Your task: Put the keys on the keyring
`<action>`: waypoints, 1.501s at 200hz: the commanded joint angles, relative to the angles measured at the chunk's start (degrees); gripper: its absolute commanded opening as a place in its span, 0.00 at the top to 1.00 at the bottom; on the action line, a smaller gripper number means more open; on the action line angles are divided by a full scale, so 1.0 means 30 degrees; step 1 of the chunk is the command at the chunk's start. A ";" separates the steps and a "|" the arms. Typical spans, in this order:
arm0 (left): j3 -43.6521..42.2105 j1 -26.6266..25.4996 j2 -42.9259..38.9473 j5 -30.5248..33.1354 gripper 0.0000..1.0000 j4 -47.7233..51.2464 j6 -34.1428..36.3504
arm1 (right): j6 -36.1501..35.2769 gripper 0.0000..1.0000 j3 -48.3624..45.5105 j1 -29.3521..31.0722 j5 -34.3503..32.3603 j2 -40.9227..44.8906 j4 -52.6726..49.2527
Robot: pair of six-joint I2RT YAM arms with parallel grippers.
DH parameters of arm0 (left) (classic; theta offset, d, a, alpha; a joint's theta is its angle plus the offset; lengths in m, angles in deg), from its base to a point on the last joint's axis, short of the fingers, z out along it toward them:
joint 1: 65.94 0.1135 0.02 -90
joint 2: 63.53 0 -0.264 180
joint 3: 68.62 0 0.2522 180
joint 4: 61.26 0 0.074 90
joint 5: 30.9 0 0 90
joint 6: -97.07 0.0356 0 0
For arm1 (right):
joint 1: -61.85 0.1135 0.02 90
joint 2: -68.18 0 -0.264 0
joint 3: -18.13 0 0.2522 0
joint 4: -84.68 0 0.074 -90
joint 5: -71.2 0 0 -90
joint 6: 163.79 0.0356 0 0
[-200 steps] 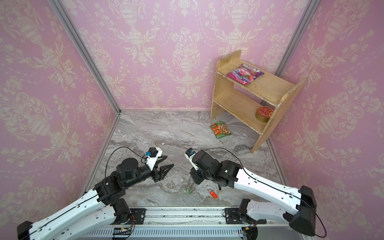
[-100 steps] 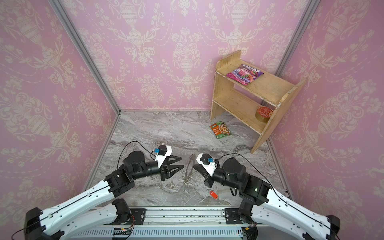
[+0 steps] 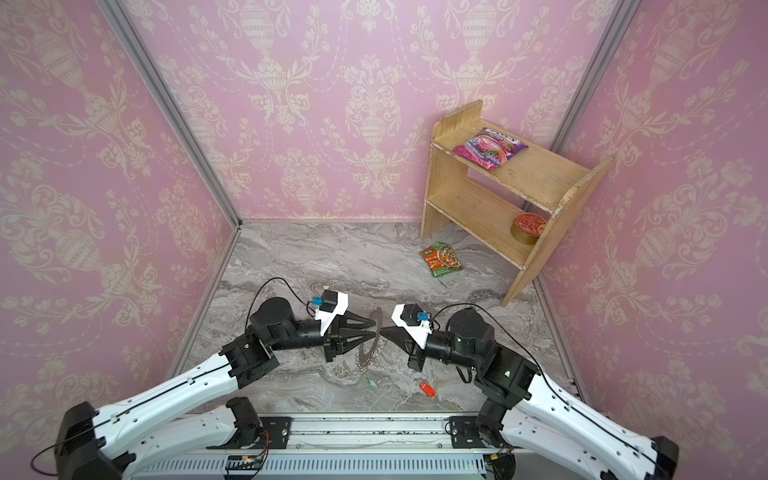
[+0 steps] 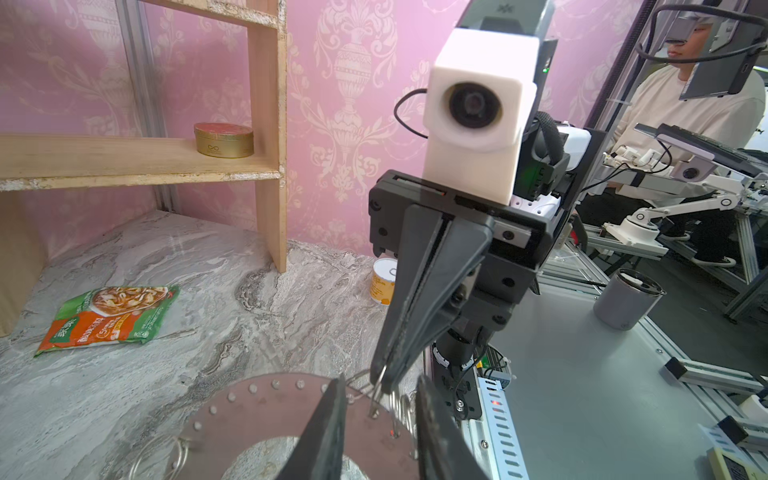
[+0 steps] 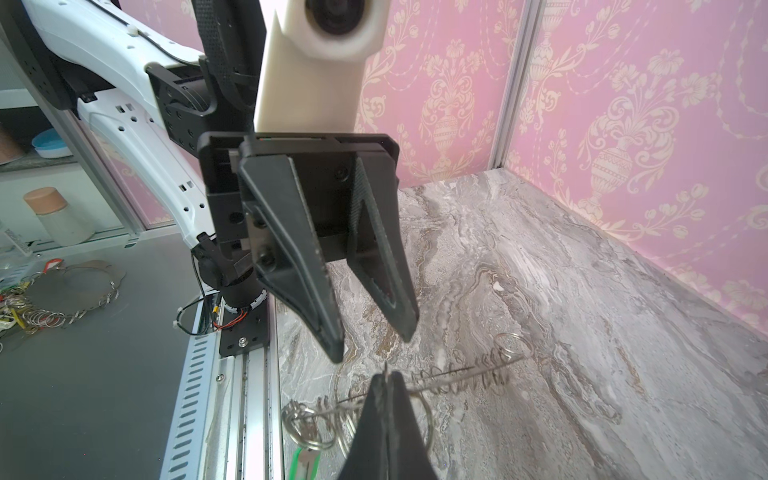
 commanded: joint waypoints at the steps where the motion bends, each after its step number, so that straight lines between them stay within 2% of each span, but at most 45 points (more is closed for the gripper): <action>1: 0.0415 0.0047 -0.0016 -0.0750 0.72 -0.0163 0.0070 | 0.0194 1.00 0.0506 -0.0218 0.0838 0.0095 0.1472; 93: 0.0355 0.0032 -0.0061 -0.0720 0.87 0.0204 0.0241 | 0.0672 1.00 0.1135 -0.0290 0.1427 -0.0092 0.1487; 193: 0.0501 0.0021 0.0408 -0.2156 1.00 -0.0663 -0.0356 | 0.0913 1.00 0.1466 -0.0292 0.1826 -0.0495 0.1446; 218: 0.0496 0.0020 0.0232 -0.2069 1.00 -0.0853 -0.0154 | 0.1021 1.00 0.1557 -0.0295 0.1847 -0.0632 0.1212; 238: 0.0474 0.0021 -0.0150 -0.1662 1.00 -0.0540 0.0371 | 0.1200 1.00 0.1878 -0.0301 0.1004 -0.0707 0.0165; 267: 0.0584 0.0021 -0.1481 -0.0150 1.00 0.1768 0.2495 | 0.0528 0.67 0.2848 -0.0295 -0.0973 -0.0016 -0.3537; 284: 0.0863 0.0020 -0.2227 0.0690 1.00 0.3374 0.3926 | -0.0034 0.59 0.3315 -0.0303 -0.1559 0.0427 -0.5285; 300: 0.1096 0.0005 -0.2646 0.1115 1.00 0.4743 0.5139 | -0.0464 0.56 0.3649 -0.0316 -0.1668 0.0466 -0.6310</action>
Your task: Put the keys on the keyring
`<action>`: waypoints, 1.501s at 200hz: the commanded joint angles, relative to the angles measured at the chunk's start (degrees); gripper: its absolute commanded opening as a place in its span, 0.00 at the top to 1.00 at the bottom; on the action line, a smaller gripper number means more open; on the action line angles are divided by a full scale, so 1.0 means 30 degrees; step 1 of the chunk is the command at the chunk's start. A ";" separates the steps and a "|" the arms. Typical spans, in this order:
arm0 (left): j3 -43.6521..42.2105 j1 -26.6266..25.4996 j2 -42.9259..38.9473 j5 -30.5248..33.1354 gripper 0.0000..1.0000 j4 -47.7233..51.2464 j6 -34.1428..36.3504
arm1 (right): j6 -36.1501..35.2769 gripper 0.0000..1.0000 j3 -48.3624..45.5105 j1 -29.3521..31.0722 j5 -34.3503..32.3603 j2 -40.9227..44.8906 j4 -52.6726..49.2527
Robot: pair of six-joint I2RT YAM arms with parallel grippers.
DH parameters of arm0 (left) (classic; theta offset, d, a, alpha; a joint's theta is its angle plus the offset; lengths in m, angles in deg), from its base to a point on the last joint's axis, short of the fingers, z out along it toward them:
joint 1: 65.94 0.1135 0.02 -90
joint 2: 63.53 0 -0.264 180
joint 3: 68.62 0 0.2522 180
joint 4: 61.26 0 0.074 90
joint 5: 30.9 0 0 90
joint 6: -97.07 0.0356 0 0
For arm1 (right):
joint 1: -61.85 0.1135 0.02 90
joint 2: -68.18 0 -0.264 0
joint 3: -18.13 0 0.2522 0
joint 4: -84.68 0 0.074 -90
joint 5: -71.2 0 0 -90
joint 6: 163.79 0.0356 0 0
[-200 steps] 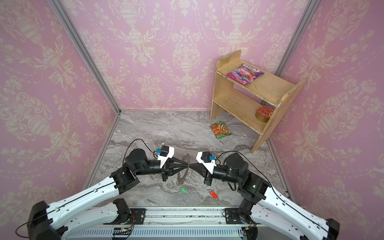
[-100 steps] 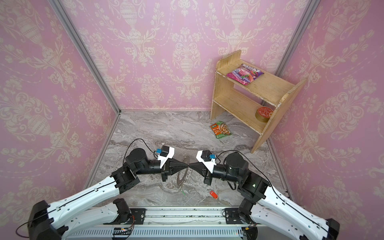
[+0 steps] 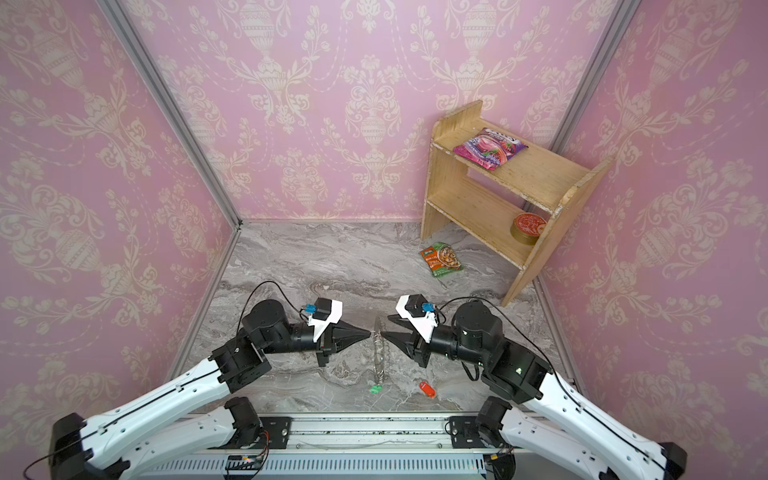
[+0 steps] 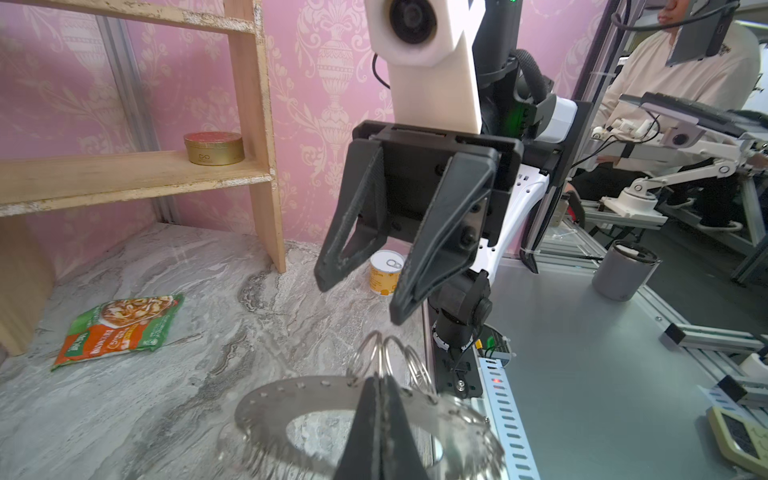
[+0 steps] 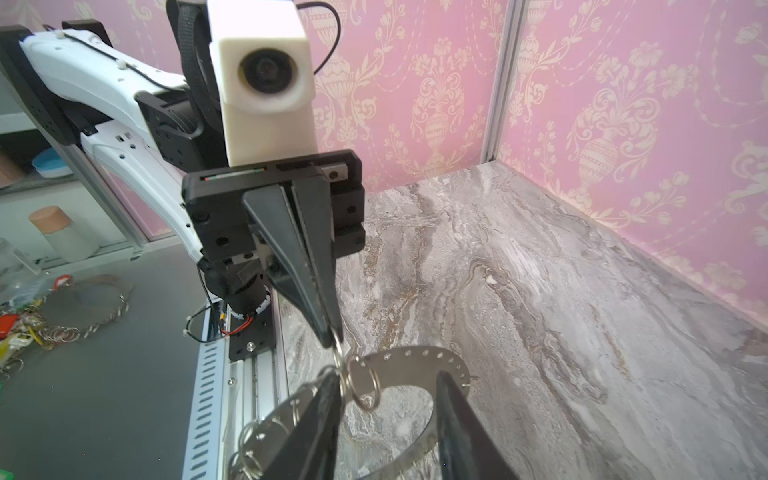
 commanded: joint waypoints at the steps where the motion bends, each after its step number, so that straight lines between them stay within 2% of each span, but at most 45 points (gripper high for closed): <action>1: 0.0998 -0.0060 -0.0850 0.1193 1.00 0.2297 0.2796 | -0.0874 0.56 0.0957 -0.0005 -0.0966 0.0379 -0.2757; 52: 0.2297 -0.0132 -0.1112 0.1918 1.00 0.4726 0.5559 | -0.2299 0.57 0.1537 -0.0005 0.1228 -0.0768 -0.2500; 91: 0.2634 -0.0155 -0.1149 0.1576 1.00 0.5232 0.6814 | -0.3149 0.59 0.2226 -0.0024 0.1797 -0.1382 -0.2005; 151: 0.2840 -0.0169 -0.1219 0.0631 1.00 0.5368 0.7543 | -0.3498 0.70 0.3068 -0.0027 0.2557 -0.2099 -0.1653; 207: 0.3084 -0.0199 -0.1182 0.0026 1.00 0.5376 0.7839 | -0.3832 0.74 0.3632 -0.0048 0.2873 -0.3165 -0.1424; 248: 0.3148 -0.0199 -0.1301 0.0185 1.00 0.5496 0.7897 | -0.4320 0.74 0.3878 -0.0152 0.3912 -0.3601 -0.2484; 300: 0.3178 -0.0199 -0.1374 0.0373 1.00 0.5405 0.7809 | -0.4004 0.74 0.3877 -0.0149 0.3882 -0.3534 -0.3257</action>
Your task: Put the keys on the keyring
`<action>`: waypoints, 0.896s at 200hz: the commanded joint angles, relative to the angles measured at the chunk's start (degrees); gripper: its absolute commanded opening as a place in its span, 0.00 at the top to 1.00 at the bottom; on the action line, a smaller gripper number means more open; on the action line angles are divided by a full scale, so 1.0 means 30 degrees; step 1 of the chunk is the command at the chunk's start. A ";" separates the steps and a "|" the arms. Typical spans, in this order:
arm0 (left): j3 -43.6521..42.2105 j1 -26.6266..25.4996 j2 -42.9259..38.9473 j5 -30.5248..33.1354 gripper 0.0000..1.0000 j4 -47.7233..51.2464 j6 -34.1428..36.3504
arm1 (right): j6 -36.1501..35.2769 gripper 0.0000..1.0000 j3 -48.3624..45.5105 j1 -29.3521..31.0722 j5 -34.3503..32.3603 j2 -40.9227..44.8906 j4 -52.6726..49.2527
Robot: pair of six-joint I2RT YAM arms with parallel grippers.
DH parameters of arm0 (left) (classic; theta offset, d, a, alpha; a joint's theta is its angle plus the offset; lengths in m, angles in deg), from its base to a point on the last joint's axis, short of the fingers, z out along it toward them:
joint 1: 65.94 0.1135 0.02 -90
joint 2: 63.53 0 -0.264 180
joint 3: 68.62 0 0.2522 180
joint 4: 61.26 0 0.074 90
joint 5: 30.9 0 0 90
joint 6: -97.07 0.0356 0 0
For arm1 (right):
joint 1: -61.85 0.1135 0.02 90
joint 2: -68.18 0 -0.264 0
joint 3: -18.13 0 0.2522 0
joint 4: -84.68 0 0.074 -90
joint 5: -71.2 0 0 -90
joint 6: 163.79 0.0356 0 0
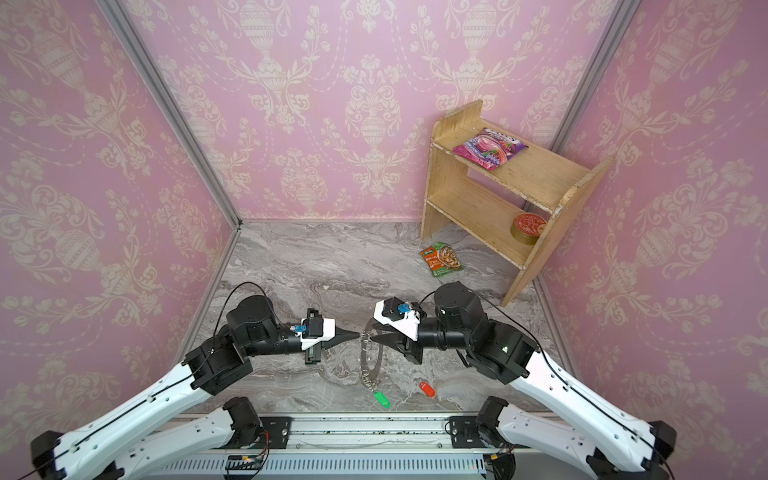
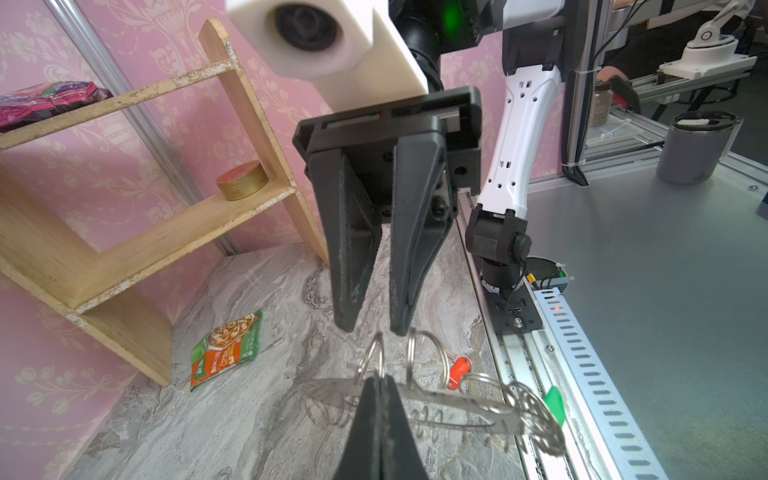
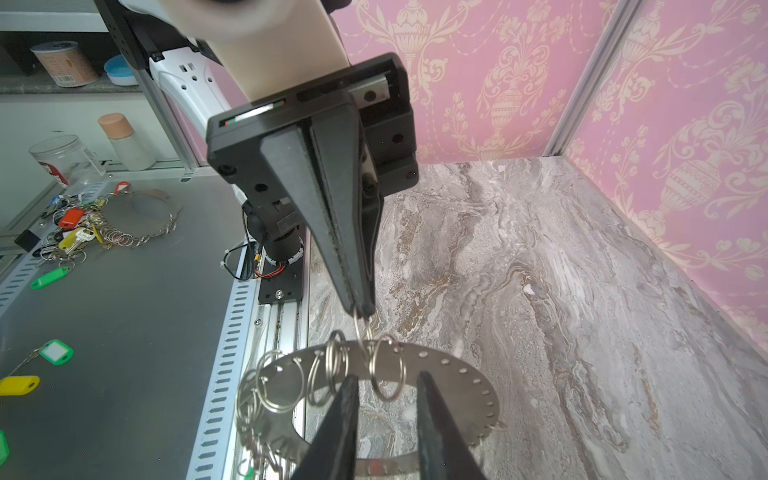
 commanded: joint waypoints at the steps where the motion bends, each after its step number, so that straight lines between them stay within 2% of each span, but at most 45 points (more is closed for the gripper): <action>1: 0.0671 -0.0162 -0.0405 -0.0230 1.00 -0.0190 0.0319 | -0.0060 0.74 0.0619 -0.0128 0.0185 0.0198 -0.0667; 52: 0.0693 -0.0162 -0.0534 -0.0169 1.00 -0.0147 0.0232 | 0.0676 0.76 0.0354 -0.0119 -0.0227 0.1238 -0.0710; 118: 0.0817 -0.0162 -0.0617 -0.0096 1.00 -0.0118 0.0147 | 0.1121 0.88 0.0285 -0.0107 0.0661 0.0439 -0.0608; 179: 0.0821 -0.0162 -0.0786 0.0152 1.00 -0.0030 0.0208 | 0.1285 0.93 0.0422 -0.0121 0.0598 0.0155 -0.1159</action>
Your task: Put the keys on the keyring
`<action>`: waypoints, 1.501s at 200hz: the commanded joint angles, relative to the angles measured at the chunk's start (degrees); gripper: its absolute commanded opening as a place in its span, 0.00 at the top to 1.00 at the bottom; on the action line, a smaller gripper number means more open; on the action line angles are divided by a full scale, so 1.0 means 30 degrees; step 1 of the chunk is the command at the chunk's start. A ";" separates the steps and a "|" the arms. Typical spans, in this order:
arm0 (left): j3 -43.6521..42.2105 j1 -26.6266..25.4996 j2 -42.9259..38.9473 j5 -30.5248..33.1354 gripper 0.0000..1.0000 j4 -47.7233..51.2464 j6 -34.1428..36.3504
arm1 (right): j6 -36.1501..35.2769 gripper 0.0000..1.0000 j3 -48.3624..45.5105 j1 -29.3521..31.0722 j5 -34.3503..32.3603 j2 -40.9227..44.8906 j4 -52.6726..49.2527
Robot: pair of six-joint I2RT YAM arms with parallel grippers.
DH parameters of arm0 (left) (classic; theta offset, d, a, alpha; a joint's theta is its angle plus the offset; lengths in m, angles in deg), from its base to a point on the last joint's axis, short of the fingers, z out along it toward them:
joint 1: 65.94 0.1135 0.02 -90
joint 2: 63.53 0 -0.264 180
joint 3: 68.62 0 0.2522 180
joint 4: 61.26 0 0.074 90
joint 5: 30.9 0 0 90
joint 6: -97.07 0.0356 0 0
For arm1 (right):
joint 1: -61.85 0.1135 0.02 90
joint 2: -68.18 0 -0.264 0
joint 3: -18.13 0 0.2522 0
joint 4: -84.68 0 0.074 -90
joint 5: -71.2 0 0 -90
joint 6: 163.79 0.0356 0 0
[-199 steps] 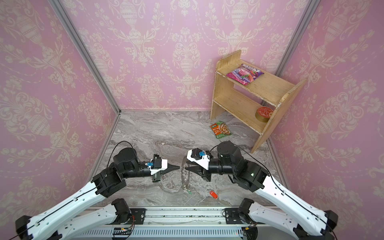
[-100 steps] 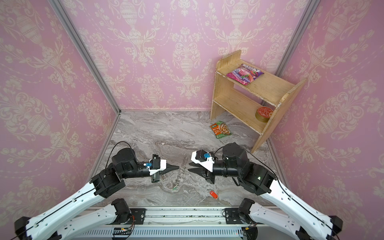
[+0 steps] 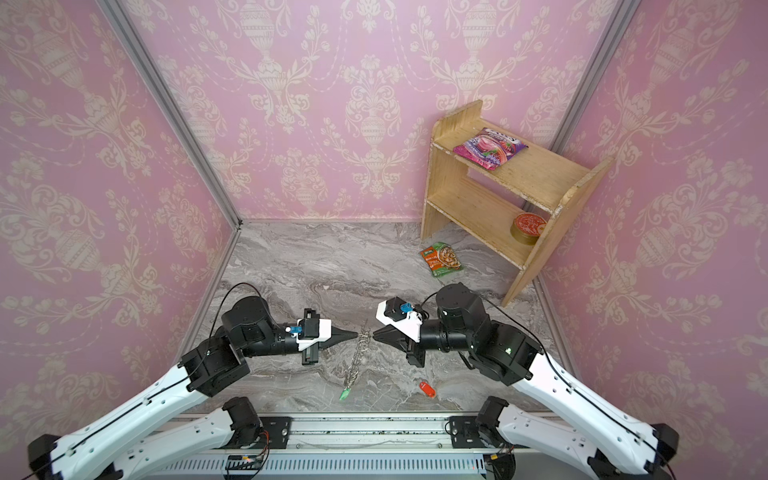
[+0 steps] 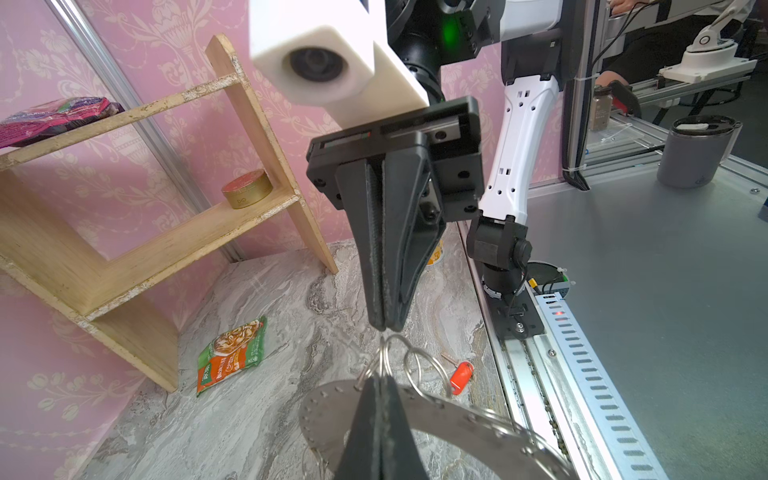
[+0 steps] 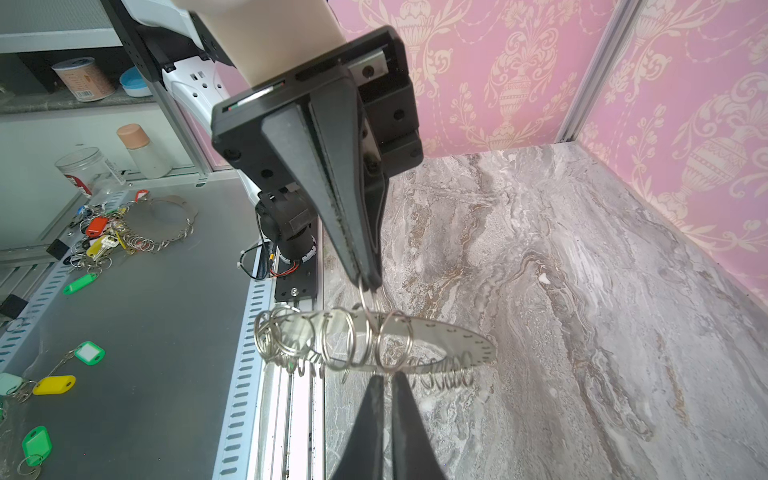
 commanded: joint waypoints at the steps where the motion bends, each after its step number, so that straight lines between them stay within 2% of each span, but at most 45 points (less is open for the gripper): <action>1: 0.0739 -0.0162 -0.0385 0.0142 1.00 -0.0037 0.0205 | 0.0409 0.93 0.0388 -0.0125 0.0297 -0.0041 -0.0632; 55: 0.0737 -0.0162 -0.0473 0.0362 1.00 0.0080 0.0405 | 0.1094 0.91 0.0364 -0.0119 0.1128 0.0226 -0.0762; 118: 0.0767 -0.0162 -0.0474 0.0380 1.00 0.0108 0.0379 | 0.1509 0.73 0.0731 -0.0126 0.3162 -0.0878 -0.0928; 182: 0.0649 -0.0162 -0.0674 0.0439 1.00 0.0167 0.0291 | 0.1829 0.75 0.0845 -0.0124 0.3364 -0.1129 -0.0300; 202: 0.0591 -0.0166 -0.0750 0.0410 1.00 0.0139 0.0303 | 0.1878 0.70 0.0771 -0.0207 0.2650 -0.1160 -0.0627; 237: 0.0591 -0.0162 -0.0794 0.0351 1.00 0.0110 0.0241 | 0.2332 0.59 0.0797 -0.0536 0.3325 -0.1420 -0.0169; 300: 0.0452 -0.0162 -0.0738 0.0379 1.00 -0.0108 0.0173 | 0.3378 0.68 0.0986 -0.0626 0.4978 -0.1684 0.0504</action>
